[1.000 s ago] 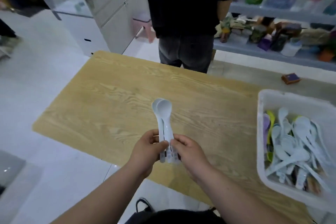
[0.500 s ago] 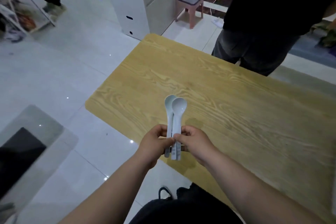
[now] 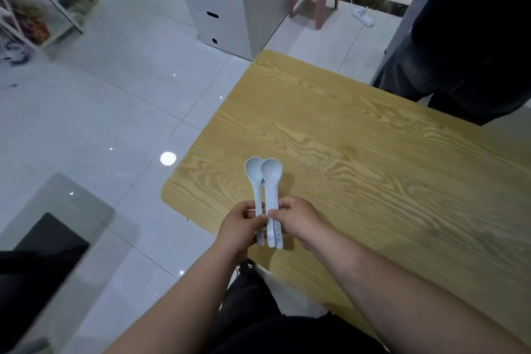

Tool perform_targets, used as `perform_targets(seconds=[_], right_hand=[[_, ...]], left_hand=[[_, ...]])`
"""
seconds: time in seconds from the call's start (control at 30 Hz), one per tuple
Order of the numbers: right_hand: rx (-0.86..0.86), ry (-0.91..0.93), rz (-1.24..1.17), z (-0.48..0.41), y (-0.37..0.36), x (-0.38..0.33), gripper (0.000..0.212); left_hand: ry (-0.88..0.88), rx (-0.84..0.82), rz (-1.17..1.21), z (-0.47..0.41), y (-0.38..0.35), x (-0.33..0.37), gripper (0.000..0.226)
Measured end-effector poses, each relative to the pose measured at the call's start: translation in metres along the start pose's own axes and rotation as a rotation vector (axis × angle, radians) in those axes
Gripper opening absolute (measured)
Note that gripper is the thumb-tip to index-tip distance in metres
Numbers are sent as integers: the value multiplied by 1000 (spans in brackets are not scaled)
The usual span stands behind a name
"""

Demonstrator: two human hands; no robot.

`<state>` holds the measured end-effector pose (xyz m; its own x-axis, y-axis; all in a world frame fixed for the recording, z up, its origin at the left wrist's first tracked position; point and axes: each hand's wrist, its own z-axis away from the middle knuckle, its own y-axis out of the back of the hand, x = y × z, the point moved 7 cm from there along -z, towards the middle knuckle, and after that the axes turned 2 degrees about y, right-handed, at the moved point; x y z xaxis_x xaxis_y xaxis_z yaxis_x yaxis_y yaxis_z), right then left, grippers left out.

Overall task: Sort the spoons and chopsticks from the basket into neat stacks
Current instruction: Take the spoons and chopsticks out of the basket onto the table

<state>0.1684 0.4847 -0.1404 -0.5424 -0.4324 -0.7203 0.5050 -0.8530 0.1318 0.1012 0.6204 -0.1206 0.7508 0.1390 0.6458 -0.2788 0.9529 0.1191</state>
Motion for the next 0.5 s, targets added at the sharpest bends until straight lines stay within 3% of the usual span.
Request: perform_targets(seconds=[0.27, 0.37, 0.5], right_hand=[[182, -72, 69, -81, -61, -57, 9], [237, -85, 183, -102, -72, -71, 12], [265, -109, 309, -116, -85, -73, 15]], left_hand=[[-32, 22, -146, -104, 91, 44, 20], [-82, 95, -344, -129, 114, 57, 24], [-203, 22, -631, -145, 115, 69, 46]])
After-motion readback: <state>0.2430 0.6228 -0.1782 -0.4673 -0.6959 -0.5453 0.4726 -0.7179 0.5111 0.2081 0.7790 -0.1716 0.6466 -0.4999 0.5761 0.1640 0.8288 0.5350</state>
